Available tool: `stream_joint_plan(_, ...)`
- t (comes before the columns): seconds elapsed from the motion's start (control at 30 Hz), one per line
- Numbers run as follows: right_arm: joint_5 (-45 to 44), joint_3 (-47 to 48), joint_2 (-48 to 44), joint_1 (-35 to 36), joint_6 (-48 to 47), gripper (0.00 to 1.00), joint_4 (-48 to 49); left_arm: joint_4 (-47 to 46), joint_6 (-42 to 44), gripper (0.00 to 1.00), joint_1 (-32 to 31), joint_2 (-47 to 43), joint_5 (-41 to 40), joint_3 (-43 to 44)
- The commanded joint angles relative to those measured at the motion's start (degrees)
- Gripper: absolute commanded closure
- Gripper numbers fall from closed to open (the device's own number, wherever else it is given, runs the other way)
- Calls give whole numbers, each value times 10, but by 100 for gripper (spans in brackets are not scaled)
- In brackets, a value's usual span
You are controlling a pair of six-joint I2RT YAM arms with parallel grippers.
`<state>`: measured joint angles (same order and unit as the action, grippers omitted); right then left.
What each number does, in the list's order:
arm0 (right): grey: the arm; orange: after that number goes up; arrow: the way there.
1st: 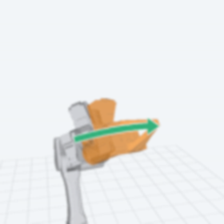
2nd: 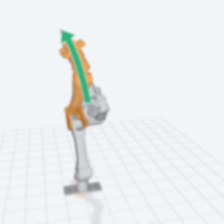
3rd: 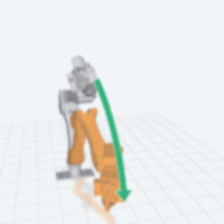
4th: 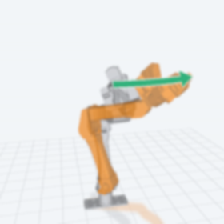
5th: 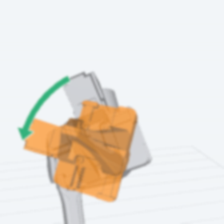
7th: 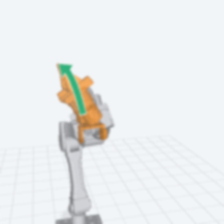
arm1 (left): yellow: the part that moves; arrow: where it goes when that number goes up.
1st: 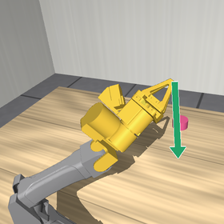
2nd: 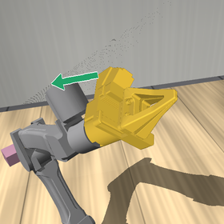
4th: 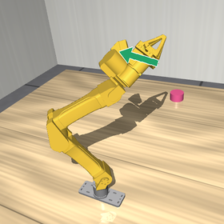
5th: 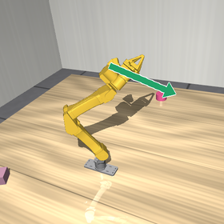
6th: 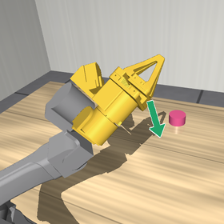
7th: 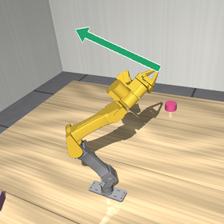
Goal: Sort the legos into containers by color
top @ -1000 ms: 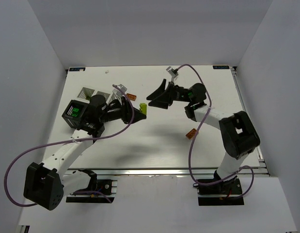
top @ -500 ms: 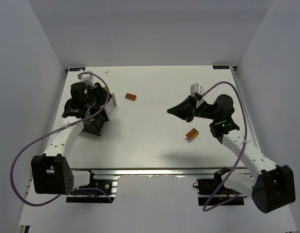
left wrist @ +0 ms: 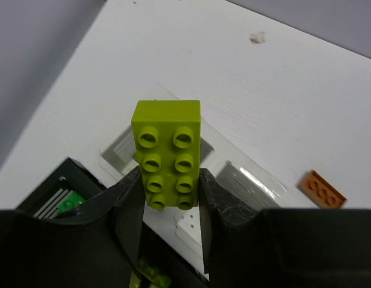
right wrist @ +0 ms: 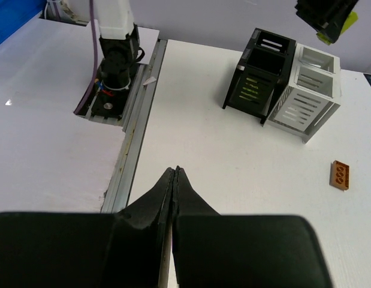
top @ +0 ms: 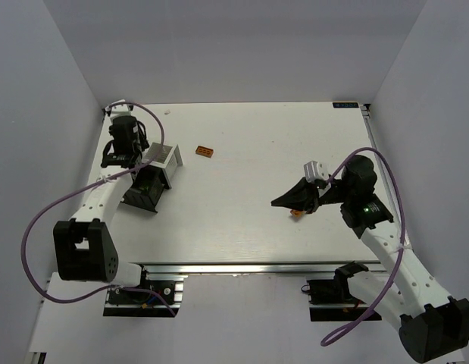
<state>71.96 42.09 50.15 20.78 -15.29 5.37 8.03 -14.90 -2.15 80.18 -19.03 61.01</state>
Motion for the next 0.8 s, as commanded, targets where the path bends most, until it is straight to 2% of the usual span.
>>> stream_joint_plan(0.0,55,8,-13,-21,-25,100,-35,-12,46,100,8,43,-83,46)
stream_joint_plan(0.23,80,11,-13,-43,-44,100,-53,4,72,100,16,118,-74,102)
stream_joint_plan(0.6,71,22,-8,-55,-49,94,-70,29,55,100,18,147,-61,108)
stream_joint_plan(0.67,67,20,-9,-57,-48,92,-70,35,46,90,18,147,-63,110)
stream_joint_plan(0.7,65,20,-8,-58,-49,90,-71,39,44,78,18,147,-63,109)
stream_joint_plan(0.77,60,20,-7,-61,-49,87,-71,44,33,67,19,146,-65,109)
